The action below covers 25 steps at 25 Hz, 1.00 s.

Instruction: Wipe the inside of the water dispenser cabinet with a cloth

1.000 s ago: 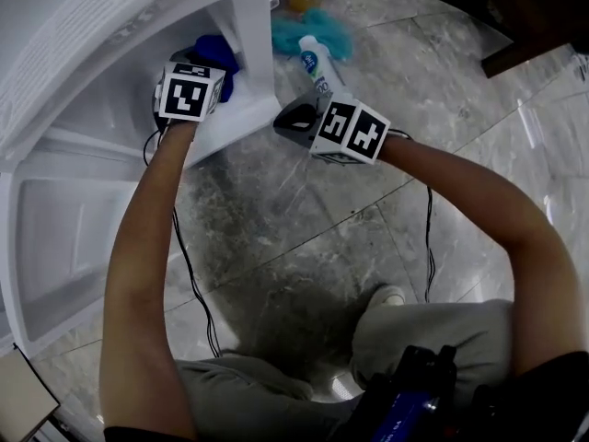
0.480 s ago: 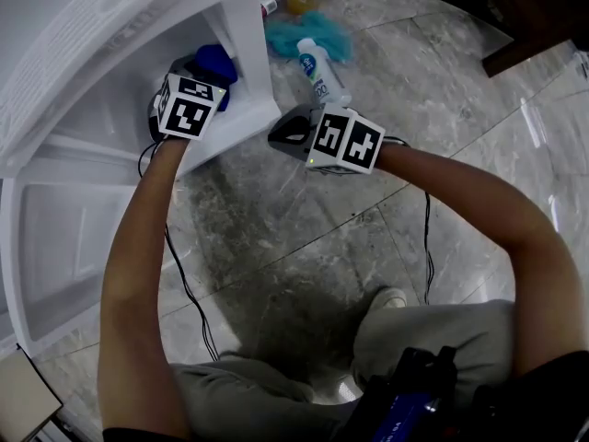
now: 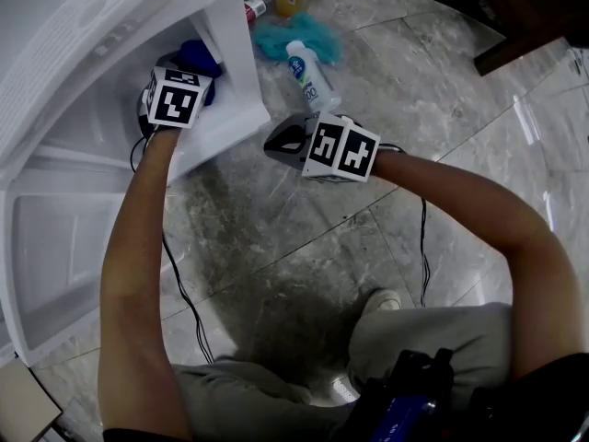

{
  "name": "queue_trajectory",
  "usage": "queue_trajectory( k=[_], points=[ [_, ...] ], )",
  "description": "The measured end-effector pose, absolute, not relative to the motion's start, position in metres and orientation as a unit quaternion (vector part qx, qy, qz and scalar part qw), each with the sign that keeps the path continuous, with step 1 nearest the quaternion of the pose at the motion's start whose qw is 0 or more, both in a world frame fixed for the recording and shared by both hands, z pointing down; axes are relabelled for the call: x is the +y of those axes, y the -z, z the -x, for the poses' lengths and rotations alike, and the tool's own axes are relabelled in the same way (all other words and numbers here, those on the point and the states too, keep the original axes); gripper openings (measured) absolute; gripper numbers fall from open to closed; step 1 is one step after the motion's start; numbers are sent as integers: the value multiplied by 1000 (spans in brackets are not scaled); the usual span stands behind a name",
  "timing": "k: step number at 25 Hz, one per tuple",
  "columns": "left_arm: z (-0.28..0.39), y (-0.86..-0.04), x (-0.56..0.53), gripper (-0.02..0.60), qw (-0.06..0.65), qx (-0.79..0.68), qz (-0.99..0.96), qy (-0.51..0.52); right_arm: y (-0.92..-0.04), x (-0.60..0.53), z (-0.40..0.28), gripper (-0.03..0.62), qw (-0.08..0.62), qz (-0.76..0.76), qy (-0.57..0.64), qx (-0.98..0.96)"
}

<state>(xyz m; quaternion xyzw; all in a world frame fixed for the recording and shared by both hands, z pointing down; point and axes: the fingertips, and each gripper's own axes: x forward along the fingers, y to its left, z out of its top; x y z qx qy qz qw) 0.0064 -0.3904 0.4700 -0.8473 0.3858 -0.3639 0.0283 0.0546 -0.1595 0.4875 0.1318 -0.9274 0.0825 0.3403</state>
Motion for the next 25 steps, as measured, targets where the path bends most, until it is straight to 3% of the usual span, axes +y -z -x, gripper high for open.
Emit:
queue_trajectory(
  k=[6, 18, 25],
  points=[
    [-13, -471, -368, 77, 55, 348, 860, 370, -485, -164, -49, -2, 337, -134, -79, -929],
    [-7, -469, -388, 77, 0, 370, 853, 367, -479, -150, -53, -2, 353, -126, -70, -924],
    [9, -447, -360, 78, 22, 334, 858, 389, -454, -164, -49, -3, 354, -141, -44, -923]
  ],
)
